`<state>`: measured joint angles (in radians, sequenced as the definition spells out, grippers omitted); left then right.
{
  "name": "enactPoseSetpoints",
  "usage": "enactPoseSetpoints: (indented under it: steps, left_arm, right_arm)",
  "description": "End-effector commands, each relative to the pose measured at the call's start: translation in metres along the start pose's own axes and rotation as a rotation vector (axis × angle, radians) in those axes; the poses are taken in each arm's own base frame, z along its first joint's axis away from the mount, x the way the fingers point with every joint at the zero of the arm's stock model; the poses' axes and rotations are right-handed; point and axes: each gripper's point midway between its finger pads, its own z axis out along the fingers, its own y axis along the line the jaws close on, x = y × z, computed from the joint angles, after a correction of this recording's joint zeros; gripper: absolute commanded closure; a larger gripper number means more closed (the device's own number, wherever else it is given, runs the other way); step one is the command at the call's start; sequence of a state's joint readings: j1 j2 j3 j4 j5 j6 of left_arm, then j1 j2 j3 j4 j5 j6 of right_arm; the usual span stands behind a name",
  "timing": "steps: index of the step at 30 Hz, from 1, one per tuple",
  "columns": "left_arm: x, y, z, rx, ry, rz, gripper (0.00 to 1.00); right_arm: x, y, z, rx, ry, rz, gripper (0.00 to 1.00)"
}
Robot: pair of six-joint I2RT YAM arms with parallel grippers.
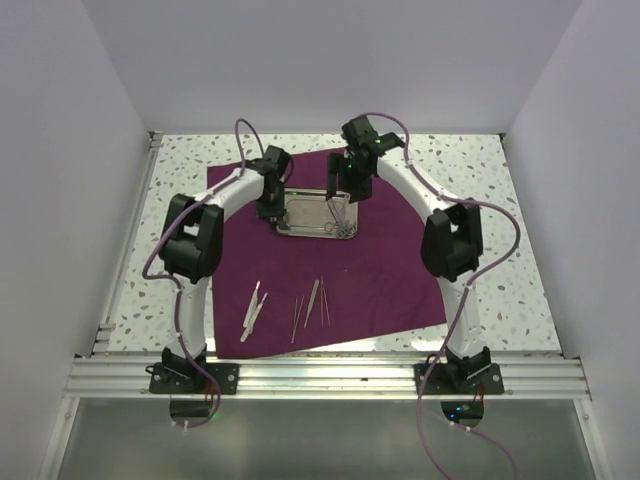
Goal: Open and lay out the surgical kit
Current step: Pick up the medical item from the container.
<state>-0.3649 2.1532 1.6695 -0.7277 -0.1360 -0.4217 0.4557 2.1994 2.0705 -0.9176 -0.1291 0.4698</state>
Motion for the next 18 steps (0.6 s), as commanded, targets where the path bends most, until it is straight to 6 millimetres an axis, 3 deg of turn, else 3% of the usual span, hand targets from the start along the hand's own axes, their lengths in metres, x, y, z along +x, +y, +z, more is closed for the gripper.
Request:
enactPoseSetpoints:
  steps: [1,2,5,14,18]
  left_arm:
    - [-0.009,0.000,-0.025,0.047,-0.039,0.017,0.70]
    - [-0.005,0.000,-0.025,0.052,-0.033,0.024,0.71]
    - [-0.002,0.000,-0.024,0.059,-0.037,0.030,0.72]
    - [-0.001,-0.003,-0.014,0.079,-0.027,0.051,0.75]
    - [-0.005,-0.004,-0.014,0.086,-0.036,0.058,0.77]
  right_arm:
    - [-0.003,-0.008,0.022,0.018,0.036,0.012,0.39]
    - [0.003,-0.015,0.039,0.041,0.069,0.015,0.43]
    - [0.005,-0.022,0.057,0.074,0.082,-0.001,0.54]
    - [0.012,-0.040,0.076,0.156,0.110,-0.036,0.59]
    - [0.028,-0.046,0.087,0.191,0.150,-0.049,0.70]
